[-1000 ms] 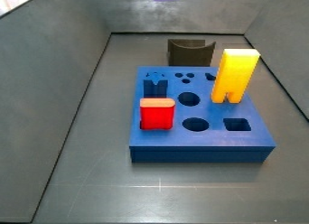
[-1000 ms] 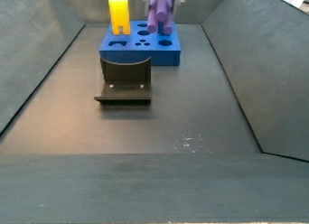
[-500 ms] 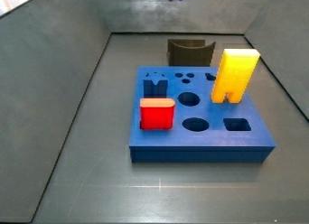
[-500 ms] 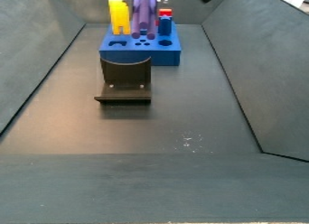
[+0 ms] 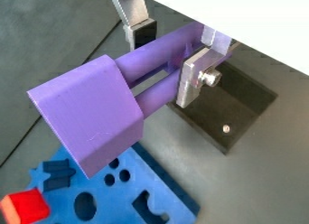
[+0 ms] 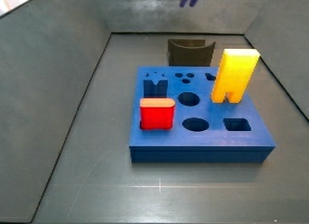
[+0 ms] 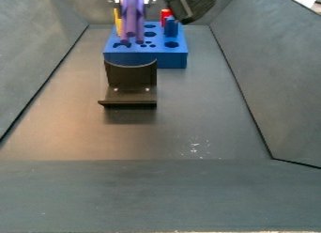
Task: Pick up the 3 prong object. Move up. Place the 3 prong object on the fixture. Regrasp the 3 prong object. Move to above the board. Insert the 3 prong object.
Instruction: Place the 3 prong object on the fixture, then regrasp the 3 prong object.
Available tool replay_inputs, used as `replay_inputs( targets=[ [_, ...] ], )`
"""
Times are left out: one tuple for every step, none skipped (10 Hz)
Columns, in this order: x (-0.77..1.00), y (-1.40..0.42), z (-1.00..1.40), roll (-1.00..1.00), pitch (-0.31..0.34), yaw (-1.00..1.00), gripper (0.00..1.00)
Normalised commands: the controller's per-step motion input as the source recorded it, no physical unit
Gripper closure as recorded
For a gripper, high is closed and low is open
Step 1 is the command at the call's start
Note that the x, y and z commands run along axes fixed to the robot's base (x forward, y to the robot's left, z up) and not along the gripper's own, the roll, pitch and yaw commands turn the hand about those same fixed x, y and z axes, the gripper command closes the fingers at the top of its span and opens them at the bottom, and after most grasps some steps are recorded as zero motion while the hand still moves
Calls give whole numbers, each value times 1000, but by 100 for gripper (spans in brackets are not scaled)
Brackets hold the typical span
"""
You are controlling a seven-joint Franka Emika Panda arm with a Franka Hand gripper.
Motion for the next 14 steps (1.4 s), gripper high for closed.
replay_inputs(
  targets=[
    [136,28,-2,-204,51,-107,100],
    [131,132,-1000,-1000,204,-108,100],
    [123,138,-1000,-1000,169,-129,100],
    [138,139,-1000,-1000,198,-163,100],
    [151,138,-1000,-854,183,-175,100],
    [158,143,-1000,-641,127,-192,100],
    [163,145,-1000,-476,84,-199,100],
    [177,139,-1000,-275,44,-191,100],
    [175,124,-914,-207,10,-175,100],
    [127,91,-635,-182,-26,-150,100],
    [106,72,-438,-169,-48,-126,100],
    [96,63,-316,-158,-59,-111,100],
    [0,0,0,0,0,0,0],
    [0,0,1000,-29,54,-54,0]
  ],
)
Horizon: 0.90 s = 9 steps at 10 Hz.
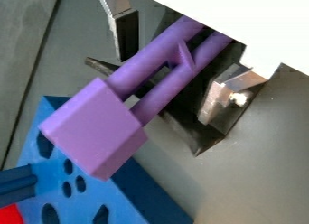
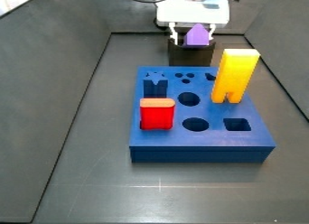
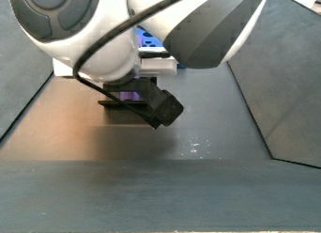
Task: Pick up the 3 prong object. Move up. Place the 3 prong object on the fixture. Regrasp the 3 prong object. Move to above the board. Insert the 3 prong object.
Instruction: Regrasp the 3 prong object.
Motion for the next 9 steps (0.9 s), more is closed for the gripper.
replay_inputs(
  targets=[
    [-5,4,1000,-23,54,-51,0],
    [-17,10,1000,-5,55,-44,0],
    [-20,4,1000,27,46,-42,0],
    [-28,4,1000,44,45,-38,0],
    [-29,6,890,50,46,-35,0],
    [-30,7,652,51,42,-32,0],
    [-31,6,465,48,35,-33,0],
    [-33,6,342,49,34,-30,0],
    [-7,-994,1000,1000,50,15,0]
  ],
)
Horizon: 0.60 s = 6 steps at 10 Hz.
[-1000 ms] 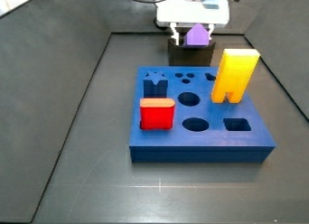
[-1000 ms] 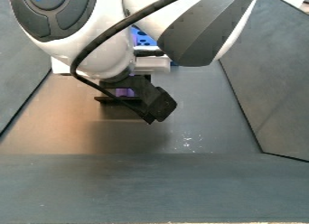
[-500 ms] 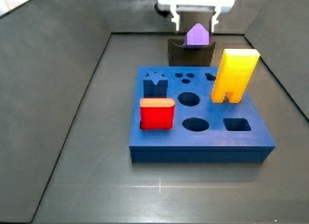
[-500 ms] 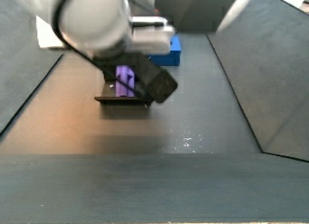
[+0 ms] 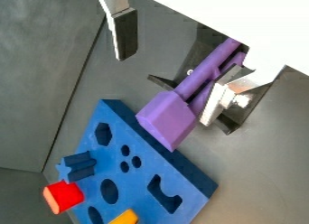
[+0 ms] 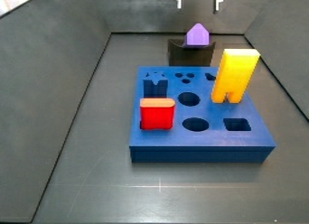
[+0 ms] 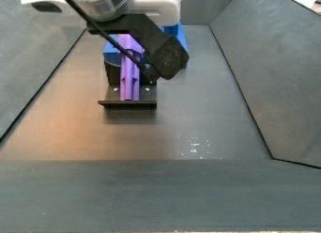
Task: Pick up the 3 prong object. Move up. Place the 3 prong object on the fixture. Regrasp the 3 prong object. Move to above the board. Insert the 3 prong object.
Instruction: Regrasp the 3 prong object.
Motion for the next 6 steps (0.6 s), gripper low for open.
replay_inputs(
  targets=[
    [0,-1000,985,1000,49,15,0],
    [-27,-1000,986,1000,41,15,0],
    [-71,-1000,960,1000,31,14,0],
    [-73,-904,818,1000,27,13,0],
    [-46,-651,510,1000,26,13,0],
    [-28,-446,267,1000,25,14,0]
  ],
)
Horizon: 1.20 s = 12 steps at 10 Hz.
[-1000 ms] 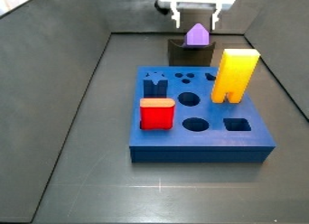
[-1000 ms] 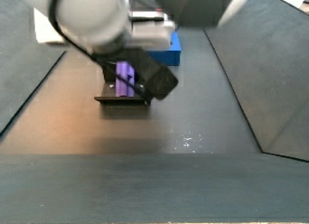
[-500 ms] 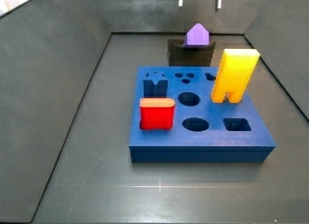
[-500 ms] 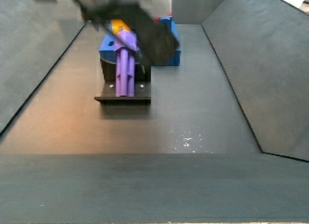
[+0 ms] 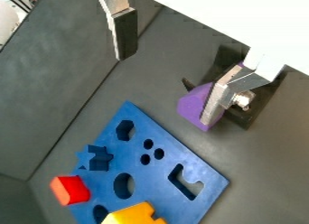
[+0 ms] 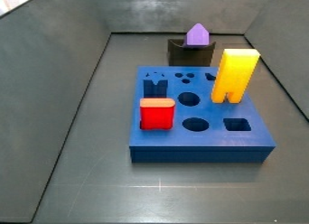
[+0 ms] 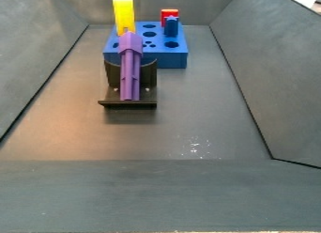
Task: Pick up the 3 prong object. Move up. Place the 3 prong object on the fixture. Regrasp the 3 prong object. Move to above the board. Insert the 3 prong object.
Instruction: Regrasp the 3 prong object.
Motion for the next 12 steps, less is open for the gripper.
replay_inputs(
  targets=[
    [-4,-169,41,1000,23,14,0],
    [-5,-40,48,1000,24,14,0],
    [-11,-32,49,1000,22,15,0],
    [-4,-47,26,1000,20,15,0],
    [1,-29,11,1000,16,16,0],
    [0,-20,16,1000,15,17,0],
    [4,-23,16,1000,14,18,0],
    [4,-19,15,1000,16,20,0],
    [2,-17,13,1000,20,21,0],
    [12,-15,11,1000,30,24,0],
    [19,-22,4,1000,34,25,0],
    [36,-22,0,1000,45,29,0]
  ],
)
